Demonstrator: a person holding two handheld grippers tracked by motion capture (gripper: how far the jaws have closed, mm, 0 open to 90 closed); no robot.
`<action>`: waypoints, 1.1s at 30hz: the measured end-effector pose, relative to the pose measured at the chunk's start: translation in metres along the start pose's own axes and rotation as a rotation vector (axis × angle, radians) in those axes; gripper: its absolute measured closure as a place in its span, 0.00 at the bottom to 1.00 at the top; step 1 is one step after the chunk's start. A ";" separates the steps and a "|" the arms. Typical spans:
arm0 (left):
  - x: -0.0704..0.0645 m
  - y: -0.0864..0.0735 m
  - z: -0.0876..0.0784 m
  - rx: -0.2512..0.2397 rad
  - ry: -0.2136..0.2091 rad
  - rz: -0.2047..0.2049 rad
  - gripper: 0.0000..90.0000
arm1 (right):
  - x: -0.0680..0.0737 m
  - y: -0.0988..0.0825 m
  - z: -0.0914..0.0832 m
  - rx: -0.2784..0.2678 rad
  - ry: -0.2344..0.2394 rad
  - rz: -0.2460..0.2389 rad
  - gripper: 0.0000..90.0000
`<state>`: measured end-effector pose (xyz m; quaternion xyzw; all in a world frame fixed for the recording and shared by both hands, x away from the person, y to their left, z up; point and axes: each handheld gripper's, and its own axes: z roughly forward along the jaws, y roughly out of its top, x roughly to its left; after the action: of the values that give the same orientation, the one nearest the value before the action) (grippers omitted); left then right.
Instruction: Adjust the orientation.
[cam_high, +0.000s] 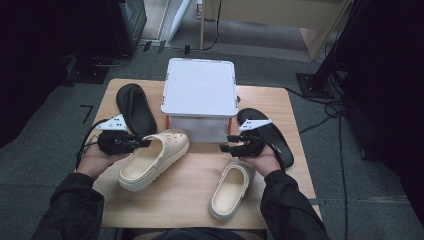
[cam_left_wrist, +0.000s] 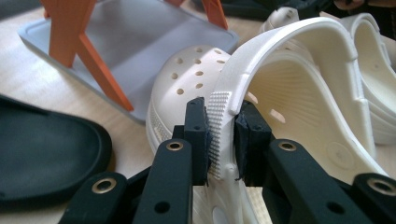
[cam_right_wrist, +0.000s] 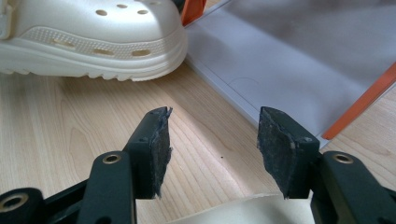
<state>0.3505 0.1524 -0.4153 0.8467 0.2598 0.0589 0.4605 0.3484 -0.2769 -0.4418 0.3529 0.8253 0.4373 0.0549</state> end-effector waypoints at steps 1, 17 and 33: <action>-0.001 0.002 0.002 -0.003 0.010 0.000 0.87 | 0.000 0.000 0.000 0.001 0.000 0.000 0.49; 0.000 0.012 0.043 0.004 0.077 -0.004 0.87 | 0.005 0.004 0.005 -0.020 0.012 -0.011 0.50; 0.004 0.000 0.049 0.086 -0.011 -0.080 0.68 | 0.035 0.029 0.032 -0.003 0.011 -0.152 0.69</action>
<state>0.3699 0.1177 -0.4439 0.8551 0.2931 0.0249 0.4270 0.3503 -0.2220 -0.4313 0.2867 0.8493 0.4352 0.0842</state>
